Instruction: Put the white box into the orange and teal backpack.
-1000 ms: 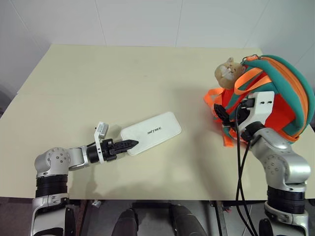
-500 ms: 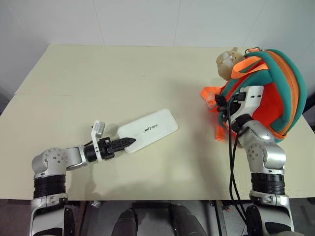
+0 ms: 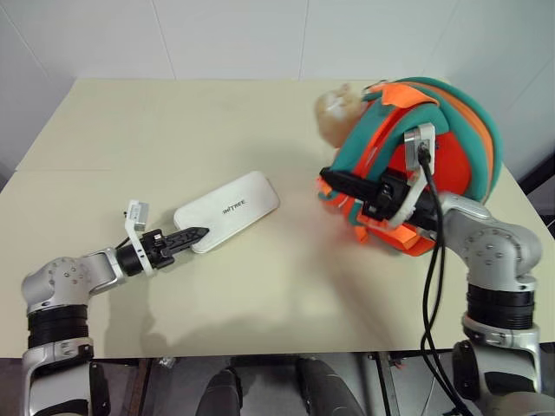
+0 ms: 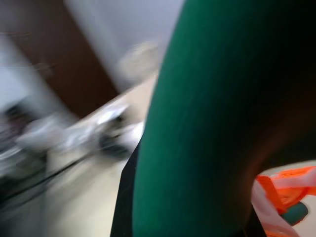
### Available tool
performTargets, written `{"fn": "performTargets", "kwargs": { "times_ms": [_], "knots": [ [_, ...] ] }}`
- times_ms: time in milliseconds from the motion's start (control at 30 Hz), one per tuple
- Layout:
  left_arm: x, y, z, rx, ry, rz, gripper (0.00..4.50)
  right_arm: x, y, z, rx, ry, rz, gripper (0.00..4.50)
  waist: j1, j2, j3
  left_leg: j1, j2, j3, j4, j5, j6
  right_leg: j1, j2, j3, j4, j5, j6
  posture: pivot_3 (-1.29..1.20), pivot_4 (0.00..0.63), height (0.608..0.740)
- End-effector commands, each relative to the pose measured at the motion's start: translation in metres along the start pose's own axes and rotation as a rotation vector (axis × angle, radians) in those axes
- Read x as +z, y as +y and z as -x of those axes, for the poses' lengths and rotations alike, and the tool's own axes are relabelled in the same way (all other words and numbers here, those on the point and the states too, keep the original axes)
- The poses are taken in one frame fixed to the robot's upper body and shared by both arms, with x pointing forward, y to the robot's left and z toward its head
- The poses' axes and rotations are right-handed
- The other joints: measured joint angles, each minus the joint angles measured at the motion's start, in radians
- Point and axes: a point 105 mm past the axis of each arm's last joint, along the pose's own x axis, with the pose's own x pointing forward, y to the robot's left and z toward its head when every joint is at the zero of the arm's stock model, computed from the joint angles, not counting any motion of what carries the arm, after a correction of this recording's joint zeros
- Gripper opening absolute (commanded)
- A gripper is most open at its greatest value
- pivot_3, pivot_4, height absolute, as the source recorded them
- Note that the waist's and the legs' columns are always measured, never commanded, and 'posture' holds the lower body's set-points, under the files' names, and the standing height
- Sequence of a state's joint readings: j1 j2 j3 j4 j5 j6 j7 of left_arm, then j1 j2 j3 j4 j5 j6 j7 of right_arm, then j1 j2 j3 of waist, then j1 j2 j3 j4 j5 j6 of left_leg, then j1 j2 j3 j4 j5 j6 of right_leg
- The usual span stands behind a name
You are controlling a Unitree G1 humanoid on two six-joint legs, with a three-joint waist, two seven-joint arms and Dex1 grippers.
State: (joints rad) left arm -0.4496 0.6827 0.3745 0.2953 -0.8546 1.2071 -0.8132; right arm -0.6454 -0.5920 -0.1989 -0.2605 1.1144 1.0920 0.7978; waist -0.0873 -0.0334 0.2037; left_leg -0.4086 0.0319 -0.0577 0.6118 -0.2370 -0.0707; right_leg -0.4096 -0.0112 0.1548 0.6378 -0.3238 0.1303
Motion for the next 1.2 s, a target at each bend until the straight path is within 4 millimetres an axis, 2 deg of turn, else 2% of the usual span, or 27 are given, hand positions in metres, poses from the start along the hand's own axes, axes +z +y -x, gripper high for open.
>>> {"fn": "performTargets", "kwargs": {
  "times_ms": [33,167,333,467,567,733,900,1200],
  "knots": [
    [0.003,0.000,0.016,0.009,-0.006,-0.043,1.37,-0.003,0.047,0.013,0.240,0.113,-0.092,0.12,0.004,0.000,0.000,0.000,0.000,0.000,-0.001,0.000,0.000,0.000,0.000,-0.001,0.000,-0.001,-0.001,0.00,0.150,0.740],
    [0.002,0.001,0.023,0.013,-0.024,-0.063,1.37,-0.014,0.059,0.037,0.280,0.239,-0.252,0.12,0.009,0.000,0.000,0.000,0.000,0.000,-0.001,-0.001,0.000,0.000,-0.001,-0.001,-0.001,-0.002,-0.002,0.00,0.150,0.740],
    [-0.004,-0.005,0.022,-0.013,-0.049,-0.088,1.37,-0.020,0.031,0.058,0.141,0.286,-0.316,0.12,0.008,-0.001,0.000,0.000,-0.001,0.001,0.001,-0.001,0.000,0.000,-0.001,-0.001,-0.002,-0.002,-0.002,0.00,0.150,0.740],
    [0.004,-0.028,0.019,-0.110,-0.129,-0.159,1.37,-0.024,0.012,0.072,0.081,0.314,-0.310,0.12,0.010,-0.002,0.001,0.000,-0.001,0.001,0.001,-0.001,0.000,0.000,-0.001,0.000,-0.002,-0.002,-0.001,0.00,0.150,0.740],
    [0.015,-0.054,0.022,-0.210,-0.218,-0.242,1.37,-0.021,0.004,0.070,0.082,0.304,-0.290,0.12,0.011,-0.003,0.001,-0.002,-0.001,0.001,0.001,-0.001,0.000,-0.001,-0.001,-0.001,-0.002,-0.002,-0.001,0.00,0.150,0.740],
    [0.032,-0.096,0.030,-0.366,-0.362,-0.342,1.37,-0.030,0.007,0.064,0.125,0.327,-0.286,0.12,0.012,-0.003,0.001,-0.002,0.000,0.001,0.001,-0.001,0.000,-0.002,0.000,-0.001,-0.001,-0.001,-0.001,0.00,0.150,0.740],
    [0.032,-0.131,0.037,-0.500,-0.382,-0.411,1.37,-0.033,0.002,0.062,0.119,0.341,-0.273,0.12,0.012,-0.003,0.001,-0.002,0.000,0.001,0.004,-0.001,0.000,-0.001,0.000,-0.001,-0.001,-0.001,0.000,0.00,0.150,0.740],
    [0.012,-0.140,0.036,-0.514,-0.154,-0.425,1.37,-0.036,-0.003,0.060,0.114,0.344,-0.274,0.12,0.008,-0.003,0.002,-0.002,0.000,0.001,0.004,-0.001,0.000,-0.001,0.001,0.000,0.000,-0.001,0.000,0.00,0.150,0.740]
  ]
}}
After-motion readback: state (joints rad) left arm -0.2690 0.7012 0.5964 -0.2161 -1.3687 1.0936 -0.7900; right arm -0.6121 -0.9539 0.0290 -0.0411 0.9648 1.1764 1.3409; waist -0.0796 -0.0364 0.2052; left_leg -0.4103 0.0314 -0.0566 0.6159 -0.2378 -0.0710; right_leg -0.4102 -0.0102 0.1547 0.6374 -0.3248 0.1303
